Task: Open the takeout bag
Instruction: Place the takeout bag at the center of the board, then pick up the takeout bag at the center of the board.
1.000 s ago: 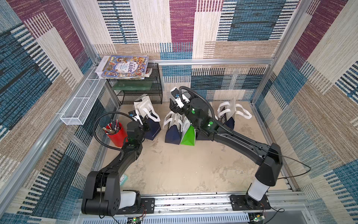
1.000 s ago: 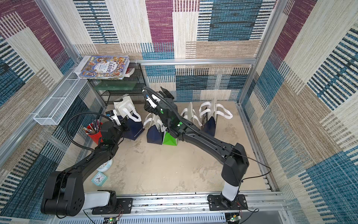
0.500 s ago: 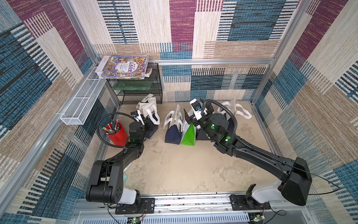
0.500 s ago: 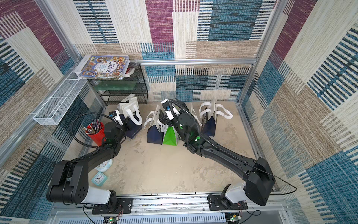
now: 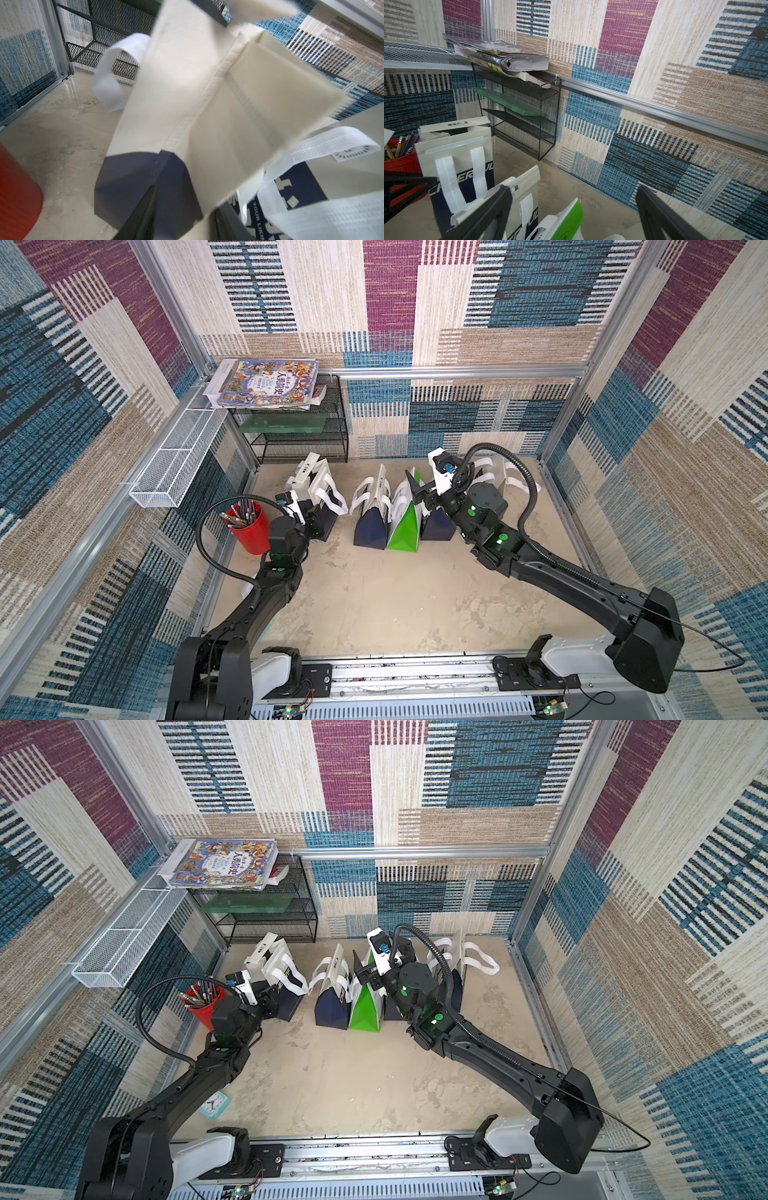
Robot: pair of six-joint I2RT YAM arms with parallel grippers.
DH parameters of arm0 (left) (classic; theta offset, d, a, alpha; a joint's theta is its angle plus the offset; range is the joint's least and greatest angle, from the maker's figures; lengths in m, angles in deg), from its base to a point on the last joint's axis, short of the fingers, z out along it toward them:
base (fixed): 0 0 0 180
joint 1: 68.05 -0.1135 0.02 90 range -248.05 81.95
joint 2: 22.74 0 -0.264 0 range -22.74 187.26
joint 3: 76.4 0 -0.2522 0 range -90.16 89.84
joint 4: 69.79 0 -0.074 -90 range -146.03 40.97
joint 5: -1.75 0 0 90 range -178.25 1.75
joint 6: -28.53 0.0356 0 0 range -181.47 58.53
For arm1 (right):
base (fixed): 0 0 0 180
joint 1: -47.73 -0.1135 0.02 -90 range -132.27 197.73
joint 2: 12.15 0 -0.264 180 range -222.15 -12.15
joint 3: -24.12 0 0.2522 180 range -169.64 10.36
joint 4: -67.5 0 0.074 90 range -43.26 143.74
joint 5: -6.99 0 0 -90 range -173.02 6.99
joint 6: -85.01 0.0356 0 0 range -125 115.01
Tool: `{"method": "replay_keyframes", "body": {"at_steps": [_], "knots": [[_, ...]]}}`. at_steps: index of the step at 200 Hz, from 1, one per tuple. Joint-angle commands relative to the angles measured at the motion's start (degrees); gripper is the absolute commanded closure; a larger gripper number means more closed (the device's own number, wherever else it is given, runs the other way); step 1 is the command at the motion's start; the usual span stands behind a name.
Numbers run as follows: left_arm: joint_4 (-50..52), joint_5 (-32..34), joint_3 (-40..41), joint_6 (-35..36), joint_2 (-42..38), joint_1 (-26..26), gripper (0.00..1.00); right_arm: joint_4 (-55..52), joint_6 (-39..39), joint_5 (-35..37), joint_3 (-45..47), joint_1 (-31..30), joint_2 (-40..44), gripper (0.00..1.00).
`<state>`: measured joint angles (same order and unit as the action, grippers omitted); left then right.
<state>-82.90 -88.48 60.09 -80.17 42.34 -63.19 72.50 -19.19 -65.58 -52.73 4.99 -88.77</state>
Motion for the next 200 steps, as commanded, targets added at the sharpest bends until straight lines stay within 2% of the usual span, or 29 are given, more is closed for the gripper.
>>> {"method": "replay_keyframes", "body": {"at_steps": [1, 25, 43, 58, 75, 90, 107, 141, 200], "knots": [[4.4, -0.2, 1.4, 2.6, -3.7, 0.3, 0.55, -2.0, 5.4, -0.6, -1.8, 0.5, -0.5, 0.03], [10.7, 1.6, 3.2, 2.7, -9.3, 0.4, 0.54, -3.5, 4.9, -1.7, -2.8, 0.5, -1.1, 0.02], [12.7, 0.0, 5.5, 3.0, -13.7, 0.7, 0.54, -3.9, 3.7, -2.9, -3.1, 0.5, -1.4, 0.01], [12.7, -3.7, 7.2, 2.7, -16.8, 1.7, 0.54, -3.4, 2.8, -3.2, -3.2, 0.6, -1.8, 0.0], [12.7, -8.6, 7.8, 4.4, -19.0, 4.8, 0.54, -3.6, 2.0, -3.2, -3.7, 0.6, -2.3, 0.0], [12.8, -10.1, 7.5, 6.6, -19.7, 10.1, 0.54, -3.6, 1.0, -2.7, -3.9, 0.5, -2.7, 0.01], [13.8, -10.8, 6.2, 7.1, -19.5, 15.3, 0.55, -3.3, -0.9, -2.0, -3.8, 0.6, -3.1, 0.01], [12.3, -9.7, 2.5, 5.7, -17.7, 21.9, 0.56, 1.7, -6.4, 1.4, -2.4, 0.6, -3.2, 0.01], [2.5, -8.2, -1.3, 3.0, -6.8, 27.5, 0.56, 4.4, -8.5, 1.7, -2.1, 0.8, -2.6, 0.02]]}}
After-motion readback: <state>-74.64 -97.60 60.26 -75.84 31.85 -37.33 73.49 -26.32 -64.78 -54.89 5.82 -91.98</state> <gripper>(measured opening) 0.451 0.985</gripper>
